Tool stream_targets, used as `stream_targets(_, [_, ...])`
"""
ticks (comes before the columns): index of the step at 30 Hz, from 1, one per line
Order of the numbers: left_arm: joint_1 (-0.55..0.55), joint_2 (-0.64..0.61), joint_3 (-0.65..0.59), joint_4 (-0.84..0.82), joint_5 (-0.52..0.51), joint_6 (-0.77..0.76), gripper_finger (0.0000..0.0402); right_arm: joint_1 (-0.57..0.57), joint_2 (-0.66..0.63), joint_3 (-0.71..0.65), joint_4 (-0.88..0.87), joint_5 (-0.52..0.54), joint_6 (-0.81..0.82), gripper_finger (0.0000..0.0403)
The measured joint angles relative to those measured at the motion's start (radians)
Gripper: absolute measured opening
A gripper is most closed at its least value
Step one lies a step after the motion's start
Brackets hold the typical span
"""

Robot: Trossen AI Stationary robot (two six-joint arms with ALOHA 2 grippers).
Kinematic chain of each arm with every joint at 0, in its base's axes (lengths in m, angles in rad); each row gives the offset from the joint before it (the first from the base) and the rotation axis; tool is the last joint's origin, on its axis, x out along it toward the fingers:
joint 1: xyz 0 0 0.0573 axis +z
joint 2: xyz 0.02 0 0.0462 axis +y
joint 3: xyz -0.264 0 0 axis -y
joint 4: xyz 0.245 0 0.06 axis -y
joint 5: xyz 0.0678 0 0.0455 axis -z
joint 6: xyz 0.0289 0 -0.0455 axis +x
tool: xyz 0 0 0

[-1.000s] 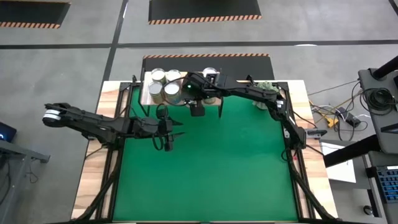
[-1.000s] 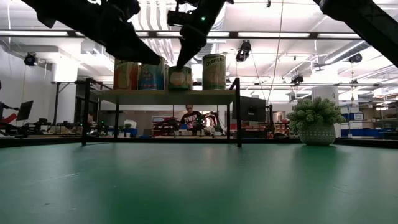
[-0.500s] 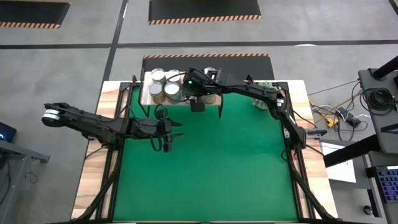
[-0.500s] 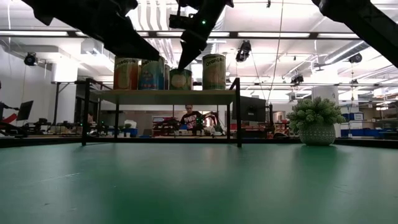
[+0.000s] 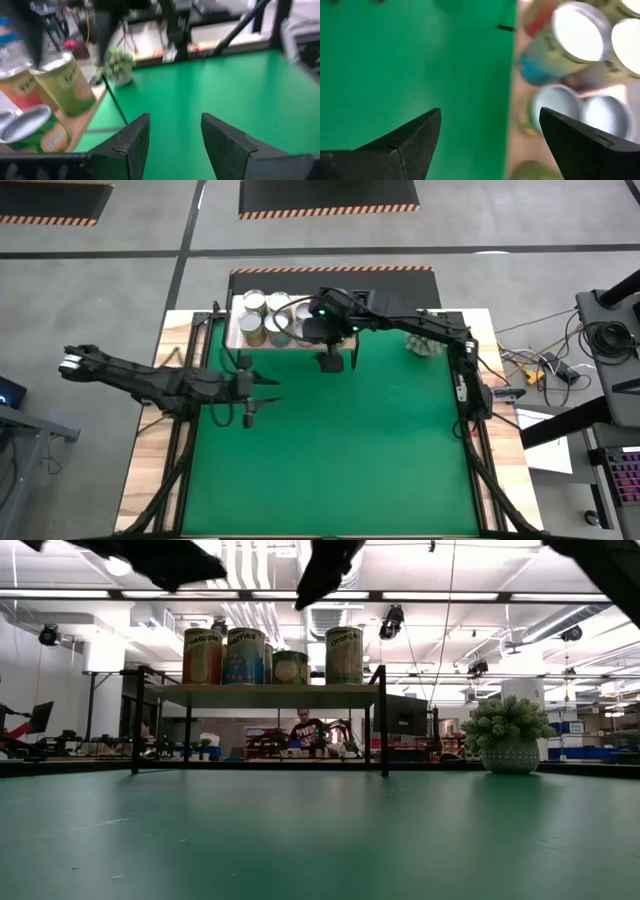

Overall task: Pick and place cans onto a shelf
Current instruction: Return to Home Position

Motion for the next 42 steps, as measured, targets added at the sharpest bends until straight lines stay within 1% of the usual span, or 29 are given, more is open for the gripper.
stream_targets(3, [-0.034,-0.106,-0.025,-0.001,0.0,0.015,0.016,0.044,-0.057,-0.073,0.023,-0.029,0.024,0.0325])
stream_targets(6, [-0.061,-0.205,-0.081,0.031,0.0,0.016,0.016,0.11,-0.133,-0.198,0.118,-0.036,0.044,0.0325])
stream_targets(8, [-0.069,-0.256,-0.125,0.097,0.0,-0.007,0.016,0.157,-0.191,-0.305,0.196,-0.037,0.061,0.0325])
stream_targets(10, [-0.069,-0.293,-0.175,0.208,-0.001,-0.024,0.016,0.197,-0.252,-0.427,0.296,-0.032,0.079,0.0325])
stream_targets(12, [-0.069,-0.318,-0.215,0.312,-0.001,-0.029,0.016,0.24,-0.31,-0.555,0.408,0.005,0.088,0.0325])
stream_targets(13, [-0.069,-0.329,-0.229,0.327,-0.001,-0.025,0.016,0.26,-0.336,-0.624,0.472,0.029,0.09,0.0325])
stream_targets(17, [-0.068,-0.367,-0.248,0.315,-0.002,-0.004,0.016,0.32,-0.452,-0.871,0.703,0.089,0.091,0.0325])
stream_targets(22, [-0.068,-0.416,-0.262,0.262,-0.005,0.049,0.016,0.331,-0.592,-1.143,0.935,0.098,0.105,0.0325])
stream_targets(26, [-0.068,-0.453,-0.298,0.26,-0.028,0.041,0.016,0.331,-0.717,-1.336,1.101,0.098,0.112,0.0325])
stream_targets(30, [-0.068,-0.488,-0.344,0.259,-0.03,0.021,0.016,0.329,-0.85,-1.495,1.208,0.098,0.111,0.0325])
stream_targets(35, [-0.068,-0.535,-0.354,0.264,-0.089,0.017,0.016,0.329,-1.03,-1.643,1.316,0.098,0.091,0.0325])
stream_targets(39, [-0.068,-0.567,-0.357,0.259,-0.126,0.055,0.016,0.329,-1.169,-1.738,1.354,0.098,0.066,0.0325])
stream_targets(42, [-0.067,-0.574,-0.361,0.256,-0.133,0.055,0.016,0.329,-1.271,-1.794,1.356,0.098,0.067,0.0325])
